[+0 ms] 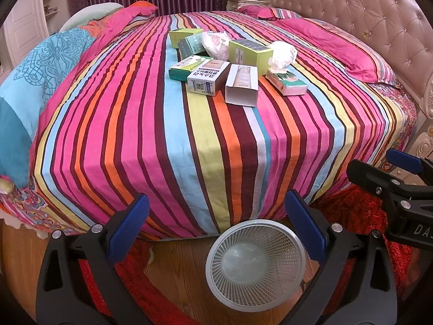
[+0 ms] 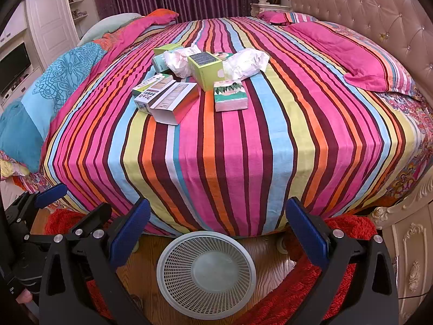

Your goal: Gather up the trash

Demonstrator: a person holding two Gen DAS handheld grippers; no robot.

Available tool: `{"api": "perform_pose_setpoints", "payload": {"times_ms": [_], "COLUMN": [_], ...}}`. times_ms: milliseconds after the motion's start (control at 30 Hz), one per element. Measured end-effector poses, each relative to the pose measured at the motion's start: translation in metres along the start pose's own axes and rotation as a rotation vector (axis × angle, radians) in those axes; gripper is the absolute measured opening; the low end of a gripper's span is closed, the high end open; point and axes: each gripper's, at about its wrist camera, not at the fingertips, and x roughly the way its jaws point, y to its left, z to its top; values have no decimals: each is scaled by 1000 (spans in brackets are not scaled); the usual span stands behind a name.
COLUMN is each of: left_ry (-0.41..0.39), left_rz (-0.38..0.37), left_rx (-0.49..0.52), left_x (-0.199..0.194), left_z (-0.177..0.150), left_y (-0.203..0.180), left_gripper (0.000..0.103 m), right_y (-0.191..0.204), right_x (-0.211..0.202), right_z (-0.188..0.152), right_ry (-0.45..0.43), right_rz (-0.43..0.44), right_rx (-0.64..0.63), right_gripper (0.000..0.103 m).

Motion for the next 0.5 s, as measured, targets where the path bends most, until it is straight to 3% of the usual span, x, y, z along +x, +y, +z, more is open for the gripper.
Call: {"api": "perform_pose_setpoints", "payload": {"times_ms": [500], "left_ry": [-10], "left_rz": [-1], "left_rx": [-1], "left_x": [-2], "left_z": [2], "left_y": [0], "left_gripper": [97], "right_y": [-1], "right_x": [-1], "right_z": [1], "right_ry": [-6], "right_rz": [-3], "right_rx": [-1], "right_gripper": [96]}}
